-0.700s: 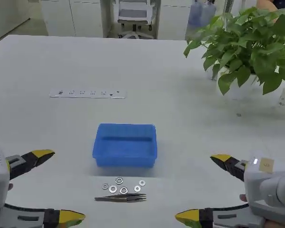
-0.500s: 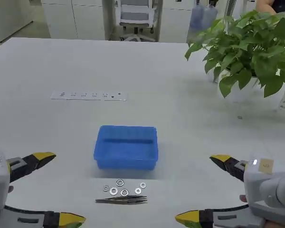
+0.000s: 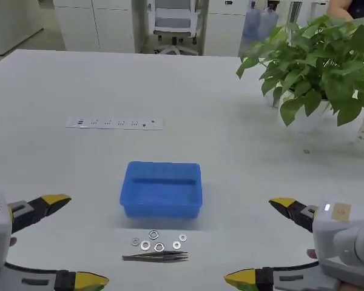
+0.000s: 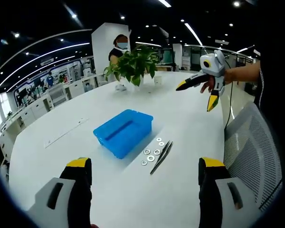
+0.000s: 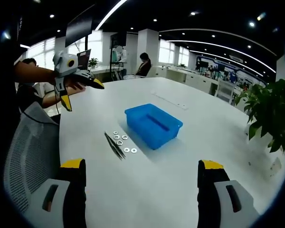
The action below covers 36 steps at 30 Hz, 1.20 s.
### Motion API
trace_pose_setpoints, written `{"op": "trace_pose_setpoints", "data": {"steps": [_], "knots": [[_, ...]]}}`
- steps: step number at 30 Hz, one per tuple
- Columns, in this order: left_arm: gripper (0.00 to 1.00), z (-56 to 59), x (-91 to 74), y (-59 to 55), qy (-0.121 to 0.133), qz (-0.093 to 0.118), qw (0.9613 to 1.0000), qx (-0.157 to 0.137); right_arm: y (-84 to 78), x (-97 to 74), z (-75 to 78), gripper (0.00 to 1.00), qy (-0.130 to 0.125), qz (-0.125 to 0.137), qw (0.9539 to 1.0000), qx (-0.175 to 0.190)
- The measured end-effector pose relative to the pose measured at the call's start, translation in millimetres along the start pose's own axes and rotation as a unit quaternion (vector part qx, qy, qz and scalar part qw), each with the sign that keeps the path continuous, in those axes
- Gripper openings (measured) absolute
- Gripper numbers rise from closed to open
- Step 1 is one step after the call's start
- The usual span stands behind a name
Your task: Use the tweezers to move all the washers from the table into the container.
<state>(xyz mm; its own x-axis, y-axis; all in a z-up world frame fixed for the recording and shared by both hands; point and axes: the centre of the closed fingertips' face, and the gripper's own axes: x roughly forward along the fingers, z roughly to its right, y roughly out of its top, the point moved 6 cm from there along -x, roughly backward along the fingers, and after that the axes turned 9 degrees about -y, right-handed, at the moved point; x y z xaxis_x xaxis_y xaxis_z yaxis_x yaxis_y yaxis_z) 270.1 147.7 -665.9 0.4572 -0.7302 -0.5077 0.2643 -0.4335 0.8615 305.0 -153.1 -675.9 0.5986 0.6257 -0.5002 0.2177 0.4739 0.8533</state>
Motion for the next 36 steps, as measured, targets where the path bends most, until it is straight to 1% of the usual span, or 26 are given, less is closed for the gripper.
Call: {"op": "trace_pose_setpoints", "data": {"steps": [36], "knots": [[0.99,1.4,-0.1,1.1,-0.002,-0.004,1.0000,0.008,1.4,-2.0,2.9,0.98,-0.002,0.001,1.0000,-0.006]]}}
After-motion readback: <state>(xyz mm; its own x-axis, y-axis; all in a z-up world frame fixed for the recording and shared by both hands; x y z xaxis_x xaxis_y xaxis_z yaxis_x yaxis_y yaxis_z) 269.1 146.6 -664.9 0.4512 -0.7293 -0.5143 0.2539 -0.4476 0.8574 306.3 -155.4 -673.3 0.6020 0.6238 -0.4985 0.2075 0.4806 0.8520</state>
